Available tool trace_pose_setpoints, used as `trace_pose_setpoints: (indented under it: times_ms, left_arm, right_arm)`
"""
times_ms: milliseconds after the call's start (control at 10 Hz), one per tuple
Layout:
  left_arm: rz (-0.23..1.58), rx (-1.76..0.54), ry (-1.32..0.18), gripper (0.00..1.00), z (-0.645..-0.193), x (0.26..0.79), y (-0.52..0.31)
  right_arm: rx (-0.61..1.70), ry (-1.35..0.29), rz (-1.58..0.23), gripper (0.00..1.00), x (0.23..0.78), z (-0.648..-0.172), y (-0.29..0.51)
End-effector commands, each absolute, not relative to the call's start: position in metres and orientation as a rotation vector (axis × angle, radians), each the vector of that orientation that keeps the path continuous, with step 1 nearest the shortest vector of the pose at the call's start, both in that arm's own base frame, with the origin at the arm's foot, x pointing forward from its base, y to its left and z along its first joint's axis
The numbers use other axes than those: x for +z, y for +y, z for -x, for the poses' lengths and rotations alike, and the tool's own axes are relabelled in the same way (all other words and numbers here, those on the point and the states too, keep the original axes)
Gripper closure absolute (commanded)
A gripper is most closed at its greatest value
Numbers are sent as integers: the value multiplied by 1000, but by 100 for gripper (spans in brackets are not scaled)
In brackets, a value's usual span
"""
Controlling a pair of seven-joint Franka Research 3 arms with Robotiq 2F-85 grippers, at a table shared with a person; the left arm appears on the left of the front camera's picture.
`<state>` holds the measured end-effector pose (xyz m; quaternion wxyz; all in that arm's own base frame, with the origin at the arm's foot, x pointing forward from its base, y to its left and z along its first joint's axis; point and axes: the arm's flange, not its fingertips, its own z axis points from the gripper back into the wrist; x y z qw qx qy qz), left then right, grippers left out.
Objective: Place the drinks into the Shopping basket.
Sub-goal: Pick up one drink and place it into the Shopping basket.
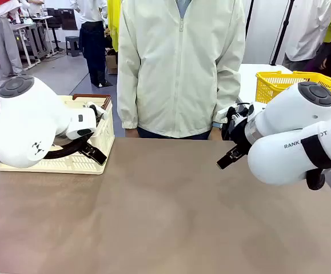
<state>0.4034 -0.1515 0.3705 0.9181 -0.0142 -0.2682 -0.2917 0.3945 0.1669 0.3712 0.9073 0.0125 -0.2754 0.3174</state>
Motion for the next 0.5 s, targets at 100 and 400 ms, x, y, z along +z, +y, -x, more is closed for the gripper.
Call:
trace_pose_setpoints:
  times_ms: [100,400]
  left_arm:
    - [29,-600,-552,0,-403,371,-152]
    - [29,-600,-552,0,-403,371,-152]
  right_arm:
    - [655,-569,-26,0,371,-395,167]
    - [655,-569,-26,0,371,-395,167]
